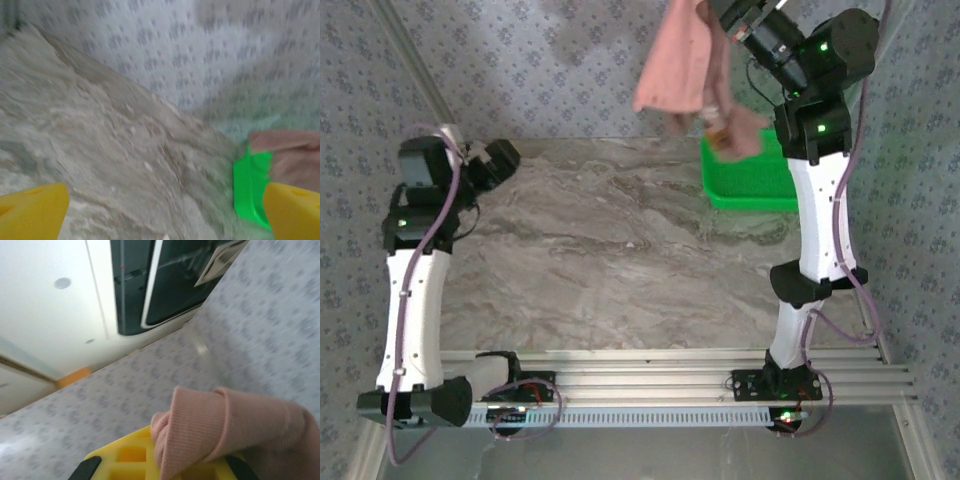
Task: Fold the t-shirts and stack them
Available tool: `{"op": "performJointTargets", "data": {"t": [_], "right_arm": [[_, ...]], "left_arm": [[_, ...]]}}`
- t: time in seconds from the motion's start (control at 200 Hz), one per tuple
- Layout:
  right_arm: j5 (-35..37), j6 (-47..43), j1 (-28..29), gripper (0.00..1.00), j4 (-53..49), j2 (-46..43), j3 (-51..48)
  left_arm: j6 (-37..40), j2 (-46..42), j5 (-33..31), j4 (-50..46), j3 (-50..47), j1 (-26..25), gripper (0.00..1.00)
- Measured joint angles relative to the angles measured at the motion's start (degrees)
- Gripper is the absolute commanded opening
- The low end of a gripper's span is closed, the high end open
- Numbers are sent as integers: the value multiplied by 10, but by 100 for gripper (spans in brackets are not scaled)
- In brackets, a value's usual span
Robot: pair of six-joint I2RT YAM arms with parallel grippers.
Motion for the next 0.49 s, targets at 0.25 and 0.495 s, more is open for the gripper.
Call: {"op": "performJointTargets", "data": {"t": [0.25,0.495], "right_arm": [[-56,26,53,0,-31,-11,-54],[-15,-34,56,0,-101,-123,-419]], "left_arm": [[9,-23,-39,-33,61,9,100],[9,-75,-8,-22,-68,6,100]]}}
